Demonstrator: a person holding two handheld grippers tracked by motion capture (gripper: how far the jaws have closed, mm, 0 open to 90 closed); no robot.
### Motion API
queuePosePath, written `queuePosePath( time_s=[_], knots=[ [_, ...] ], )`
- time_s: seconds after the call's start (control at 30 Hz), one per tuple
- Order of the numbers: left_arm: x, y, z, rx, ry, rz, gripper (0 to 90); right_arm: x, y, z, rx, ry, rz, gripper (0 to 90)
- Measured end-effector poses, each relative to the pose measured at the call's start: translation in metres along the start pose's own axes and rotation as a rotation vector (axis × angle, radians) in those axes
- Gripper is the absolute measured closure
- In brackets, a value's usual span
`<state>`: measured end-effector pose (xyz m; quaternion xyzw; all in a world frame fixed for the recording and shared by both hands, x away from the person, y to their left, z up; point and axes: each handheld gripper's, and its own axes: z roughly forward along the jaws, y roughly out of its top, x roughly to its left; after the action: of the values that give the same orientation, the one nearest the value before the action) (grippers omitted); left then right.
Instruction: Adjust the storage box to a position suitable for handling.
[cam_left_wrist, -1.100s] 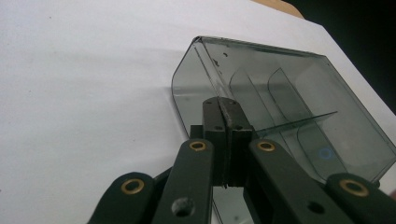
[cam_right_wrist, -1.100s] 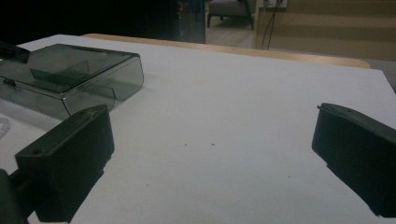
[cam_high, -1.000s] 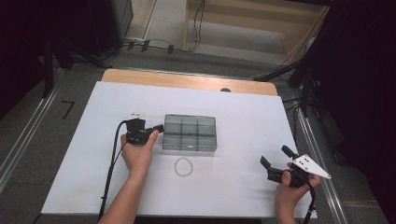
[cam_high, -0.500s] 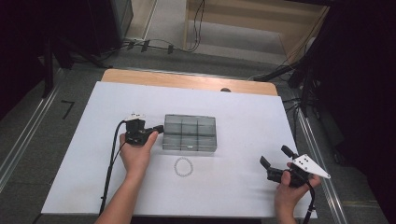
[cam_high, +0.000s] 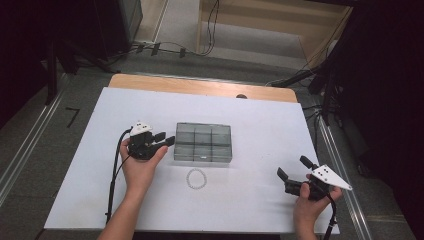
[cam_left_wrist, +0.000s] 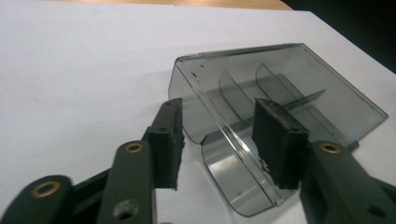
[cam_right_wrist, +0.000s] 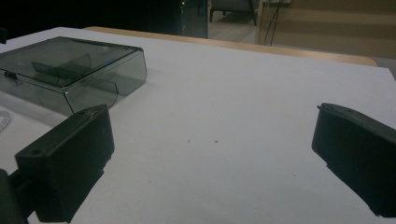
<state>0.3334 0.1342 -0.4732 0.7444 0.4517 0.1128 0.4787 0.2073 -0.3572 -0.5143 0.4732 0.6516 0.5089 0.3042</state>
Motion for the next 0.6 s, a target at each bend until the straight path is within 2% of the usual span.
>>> queuePosePath(
  time_s=[0.07,0.2,0.3,0.33,0.53,0.6],
  knots=[
    [-0.001,-0.001,-0.005,-0.001,-0.008,0.024,48.3,0.001,0.000,0.000,0.006,-0.001,0.002,0.0],
    [-0.002,-0.003,-0.010,-0.005,-0.021,0.043,45.6,0.001,0.000,0.001,0.010,-0.003,-0.002,0.0],
    [-0.002,-0.006,-0.013,-0.011,-0.052,0.057,40.8,0.001,0.000,0.001,0.013,-0.004,-0.007,0.0],
    [-0.001,-0.007,-0.014,-0.013,-0.058,0.064,36.2,0.002,0.001,0.002,0.019,-0.004,-0.010,0.0],
    [0.002,-0.013,-0.018,-0.015,-0.104,0.085,27.5,0.004,0.001,0.004,0.038,0.007,-0.032,0.0],
    [0.002,-0.013,-0.022,-0.034,-0.123,0.089,25.2,0.004,0.002,0.005,0.037,0.010,-0.036,0.0]
  ],
)
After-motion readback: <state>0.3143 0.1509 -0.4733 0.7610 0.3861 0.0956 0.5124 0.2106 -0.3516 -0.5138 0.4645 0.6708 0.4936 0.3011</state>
